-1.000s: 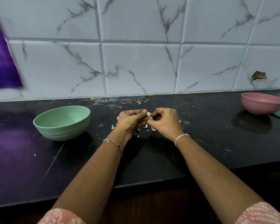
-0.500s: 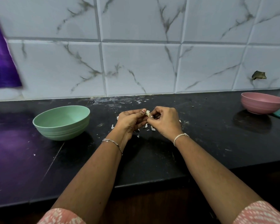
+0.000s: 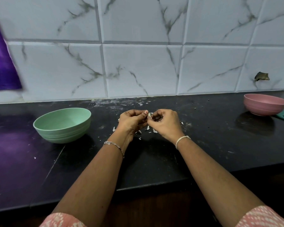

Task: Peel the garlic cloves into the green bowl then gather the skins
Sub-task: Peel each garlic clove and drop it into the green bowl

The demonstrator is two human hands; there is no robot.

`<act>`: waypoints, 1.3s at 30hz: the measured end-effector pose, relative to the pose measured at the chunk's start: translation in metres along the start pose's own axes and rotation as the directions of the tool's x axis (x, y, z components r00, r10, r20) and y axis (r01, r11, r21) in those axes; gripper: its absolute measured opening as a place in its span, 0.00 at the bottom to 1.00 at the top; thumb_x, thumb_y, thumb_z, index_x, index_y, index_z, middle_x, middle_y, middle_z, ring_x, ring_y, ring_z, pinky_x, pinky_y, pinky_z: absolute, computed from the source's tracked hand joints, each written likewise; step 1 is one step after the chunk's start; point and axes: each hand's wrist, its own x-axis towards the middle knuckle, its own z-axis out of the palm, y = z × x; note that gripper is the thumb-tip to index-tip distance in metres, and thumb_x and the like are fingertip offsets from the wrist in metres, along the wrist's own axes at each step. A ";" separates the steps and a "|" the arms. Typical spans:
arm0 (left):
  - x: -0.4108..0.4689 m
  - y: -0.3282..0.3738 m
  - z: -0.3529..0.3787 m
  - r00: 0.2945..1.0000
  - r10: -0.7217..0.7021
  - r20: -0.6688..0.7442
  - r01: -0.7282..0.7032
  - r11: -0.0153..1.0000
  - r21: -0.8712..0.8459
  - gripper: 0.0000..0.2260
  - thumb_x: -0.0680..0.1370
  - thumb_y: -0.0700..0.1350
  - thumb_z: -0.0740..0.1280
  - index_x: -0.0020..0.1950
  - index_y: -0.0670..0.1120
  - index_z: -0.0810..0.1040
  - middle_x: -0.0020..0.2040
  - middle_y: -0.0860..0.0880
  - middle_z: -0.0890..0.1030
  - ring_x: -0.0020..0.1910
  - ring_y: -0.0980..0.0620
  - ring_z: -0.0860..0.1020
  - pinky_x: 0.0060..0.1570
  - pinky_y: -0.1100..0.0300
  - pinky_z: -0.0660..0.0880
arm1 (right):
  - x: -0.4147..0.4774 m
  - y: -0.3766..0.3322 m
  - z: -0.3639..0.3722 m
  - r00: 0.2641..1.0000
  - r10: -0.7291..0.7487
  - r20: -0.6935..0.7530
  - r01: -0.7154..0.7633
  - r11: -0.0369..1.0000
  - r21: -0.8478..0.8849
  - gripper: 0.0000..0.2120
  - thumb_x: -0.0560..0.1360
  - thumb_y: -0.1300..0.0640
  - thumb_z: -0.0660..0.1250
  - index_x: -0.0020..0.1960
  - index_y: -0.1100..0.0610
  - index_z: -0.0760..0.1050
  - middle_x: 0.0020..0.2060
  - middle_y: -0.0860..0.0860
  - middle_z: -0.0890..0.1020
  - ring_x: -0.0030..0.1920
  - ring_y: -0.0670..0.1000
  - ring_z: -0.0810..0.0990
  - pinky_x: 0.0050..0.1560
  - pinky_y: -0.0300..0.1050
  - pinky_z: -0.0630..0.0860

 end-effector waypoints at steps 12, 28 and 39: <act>0.001 -0.003 0.003 0.990 0.139 0.035 -0.142 0.982 0.124 0.04 0.73 0.34 0.72 0.39 0.37 0.79 0.35 0.43 0.82 0.34 0.51 0.81 0.41 0.58 0.82 | 0.001 0.003 -0.002 0.999 -0.032 0.023 0.034 0.992 -0.119 0.07 0.69 0.53 0.71 0.35 0.55 0.83 0.27 0.49 0.81 0.30 0.47 0.80 0.35 0.43 0.77; 0.004 -0.002 0.001 0.989 0.149 -0.023 -0.144 0.980 0.134 0.04 0.74 0.37 0.73 0.41 0.39 0.80 0.27 0.50 0.81 0.27 0.59 0.79 0.28 0.69 0.74 | 0.000 -0.004 -0.004 0.946 0.215 0.244 -0.305 0.850 0.431 0.09 0.75 0.62 0.71 0.35 0.58 0.82 0.33 0.56 0.85 0.36 0.52 0.83 0.45 0.46 0.82; 0.006 -0.001 -0.001 0.990 0.140 -0.007 -0.140 0.988 0.070 0.02 0.74 0.35 0.72 0.41 0.38 0.80 0.28 0.49 0.81 0.27 0.58 0.79 0.31 0.67 0.78 | 0.000 -0.007 -0.006 0.919 0.260 0.298 -0.386 0.752 0.534 0.06 0.75 0.64 0.69 0.40 0.64 0.81 0.34 0.57 0.84 0.35 0.50 0.83 0.40 0.38 0.80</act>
